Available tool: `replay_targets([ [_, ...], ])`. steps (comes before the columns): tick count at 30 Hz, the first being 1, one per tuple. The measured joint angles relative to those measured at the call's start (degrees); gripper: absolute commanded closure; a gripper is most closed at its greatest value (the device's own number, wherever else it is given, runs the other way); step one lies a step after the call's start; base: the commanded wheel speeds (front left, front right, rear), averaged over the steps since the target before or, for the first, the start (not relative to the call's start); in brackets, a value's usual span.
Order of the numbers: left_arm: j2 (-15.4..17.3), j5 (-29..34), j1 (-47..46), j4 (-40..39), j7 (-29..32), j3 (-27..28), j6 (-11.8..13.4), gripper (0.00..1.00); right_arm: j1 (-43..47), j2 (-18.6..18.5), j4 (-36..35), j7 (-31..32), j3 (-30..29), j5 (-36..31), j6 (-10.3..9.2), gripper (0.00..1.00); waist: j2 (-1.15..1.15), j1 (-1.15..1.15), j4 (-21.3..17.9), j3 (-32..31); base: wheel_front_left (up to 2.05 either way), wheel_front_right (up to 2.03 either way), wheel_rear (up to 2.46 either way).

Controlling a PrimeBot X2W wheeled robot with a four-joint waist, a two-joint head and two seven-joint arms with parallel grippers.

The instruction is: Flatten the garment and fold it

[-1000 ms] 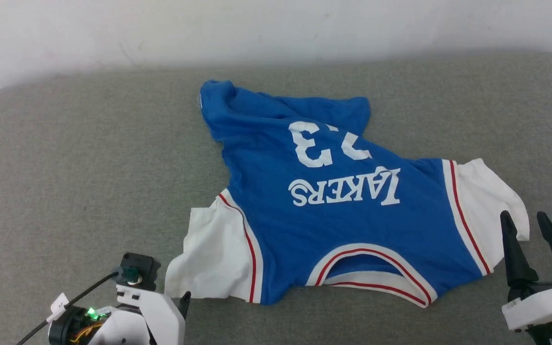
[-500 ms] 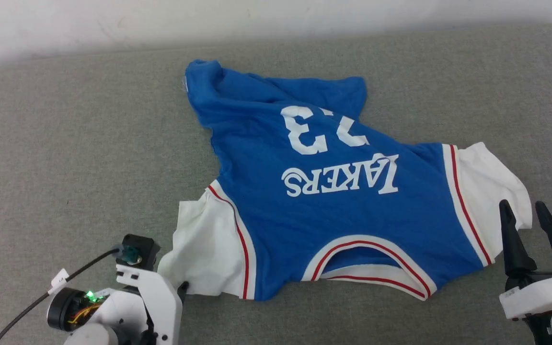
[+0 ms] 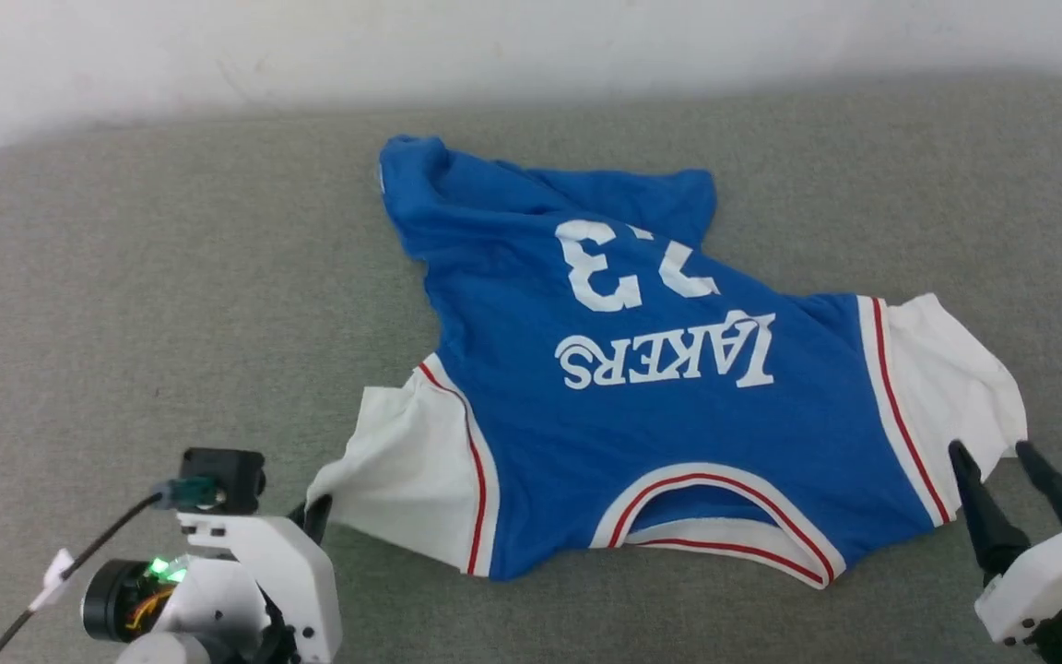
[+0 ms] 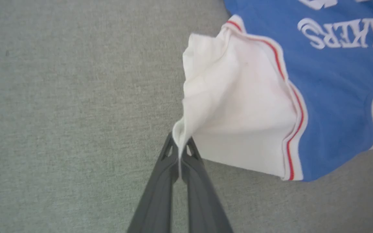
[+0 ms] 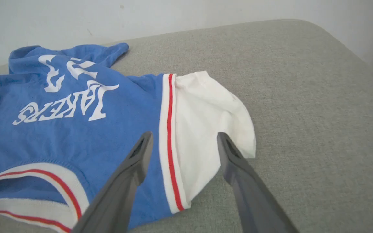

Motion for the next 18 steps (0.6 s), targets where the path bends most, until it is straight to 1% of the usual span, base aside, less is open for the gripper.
replay_targets([
  [2,-0.15,-0.46,0.66,-2.69,-1.54,0.97,0.33,1.00,0.27,-0.93,-0.16,4.92,-0.15,0.85,0.00,0.00,0.00,0.00,0.48,-0.54,0.00,0.00,0.00],
  [5,0.58,-0.33,1.60,-5.58,-1.57,1.81,1.00,1.00,0.70,-3.33,-0.14,13.28,-1.20,1.21,0.00,0.00,0.00,0.00,1.47,-0.89,0.00,0.00,0.00],
  [8,1.12,-0.20,2.41,-8.17,-1.51,2.86,2.33,1.00,0.14,-3.78,-0.41,20.92,-3.79,1.29,0.00,0.00,0.00,0.00,2.32,-0.98,0.00,0.00,0.00],
  [10,1.44,-0.03,2.76,-9.82,-1.53,3.82,3.39,1.00,-1.25,-3.74,-0.80,24.82,-5.65,0.47,0.00,0.00,0.00,0.00,2.82,-0.85,0.00,0.00,0.00],
  [12,1.65,0.25,3.17,-10.99,-1.52,4.25,3.89,1.00,-2.98,-3.80,-1.03,28.70,-7.14,-0.62,0.00,0.00,0.00,0.00,3.33,-0.61,0.00,0.00,0.00],
  [14,1.77,0.45,3.22,-11.82,-1.52,4.17,3.91,1.00,-4.26,-3.86,-0.92,32.17,-8.22,-1.33,0.00,0.00,0.00,0.00,3.90,-0.31,0.00,0.00,0.00],
  [18,1.76,0.80,3.22,-12.93,-1.51,3.75,3.91,1.00,-6.50,-4.27,-0.05,36.26,-9.28,-3.35,0.00,0.00,0.00,0.00,4.78,0.62,0.00,0.00,0.00],
])
